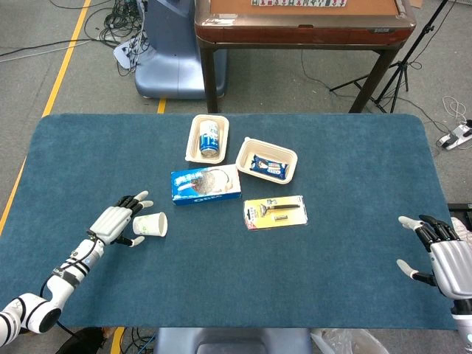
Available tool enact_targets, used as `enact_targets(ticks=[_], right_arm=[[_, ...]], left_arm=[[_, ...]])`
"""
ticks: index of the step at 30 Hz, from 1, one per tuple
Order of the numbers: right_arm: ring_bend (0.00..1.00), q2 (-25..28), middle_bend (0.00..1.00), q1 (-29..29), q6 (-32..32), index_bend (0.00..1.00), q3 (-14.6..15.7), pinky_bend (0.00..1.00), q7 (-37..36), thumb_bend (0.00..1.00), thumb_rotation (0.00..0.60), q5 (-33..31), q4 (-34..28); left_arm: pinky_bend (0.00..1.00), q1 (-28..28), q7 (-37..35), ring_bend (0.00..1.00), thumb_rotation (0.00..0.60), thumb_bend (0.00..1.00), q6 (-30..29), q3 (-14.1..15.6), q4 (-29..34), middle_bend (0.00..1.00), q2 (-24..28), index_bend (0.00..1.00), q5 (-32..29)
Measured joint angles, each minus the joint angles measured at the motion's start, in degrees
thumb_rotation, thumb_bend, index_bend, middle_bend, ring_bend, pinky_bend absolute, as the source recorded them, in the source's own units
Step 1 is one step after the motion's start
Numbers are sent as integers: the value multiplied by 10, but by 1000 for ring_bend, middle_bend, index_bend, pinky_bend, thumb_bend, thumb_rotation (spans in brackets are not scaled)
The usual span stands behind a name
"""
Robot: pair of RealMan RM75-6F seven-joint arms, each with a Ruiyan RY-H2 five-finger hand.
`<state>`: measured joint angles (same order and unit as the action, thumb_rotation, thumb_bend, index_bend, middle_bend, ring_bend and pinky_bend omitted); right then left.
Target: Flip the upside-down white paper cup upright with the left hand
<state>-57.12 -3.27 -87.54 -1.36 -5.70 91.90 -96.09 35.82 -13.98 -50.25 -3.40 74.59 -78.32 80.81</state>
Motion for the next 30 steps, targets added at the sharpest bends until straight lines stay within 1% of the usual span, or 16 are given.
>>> enact_targets(ticks=[2,5,9,15,18,22,25,30], right_arm=[[151,1,314,1,-1,242,0,219,0,148,600,0,0],[151,1,314,2,-1,242,0,219,-2,148,600,-2,1],[151,0,314,4,-2,242,1,219,-5,148,600,-3,3],[151,-1,314,6,-3,242,1,219,-12,148,600,-6,11],[151,-3,314,7,-3,242,1,219,-16,148,600,-7,15],[151,-4,314,10,-5,242,1,219,-21,148,600,-10,19],[151,-4,314,11,-5,242,1,219,-24,148,600,-11,22],[151,-4,314,12,-6,242,1,219,-25,148,600,-10,23]], left_arm=[[0,2,34,0,600,223,2,-1,9,0,2,145,-7],[0,7,102,0,600,224,8,-6,33,0,6,156,-34],[0,19,203,0,600,224,22,-17,74,0,9,157,-108],[0,49,312,0,600,223,46,-29,126,0,13,176,-230],[0,67,349,0,600,223,53,-31,142,0,13,194,-284],[0,89,372,0,600,224,57,-33,154,0,10,211,-343],[0,103,385,0,600,224,57,-33,158,0,7,223,-375],[0,119,399,0,600,224,53,-27,160,0,5,242,-409]])
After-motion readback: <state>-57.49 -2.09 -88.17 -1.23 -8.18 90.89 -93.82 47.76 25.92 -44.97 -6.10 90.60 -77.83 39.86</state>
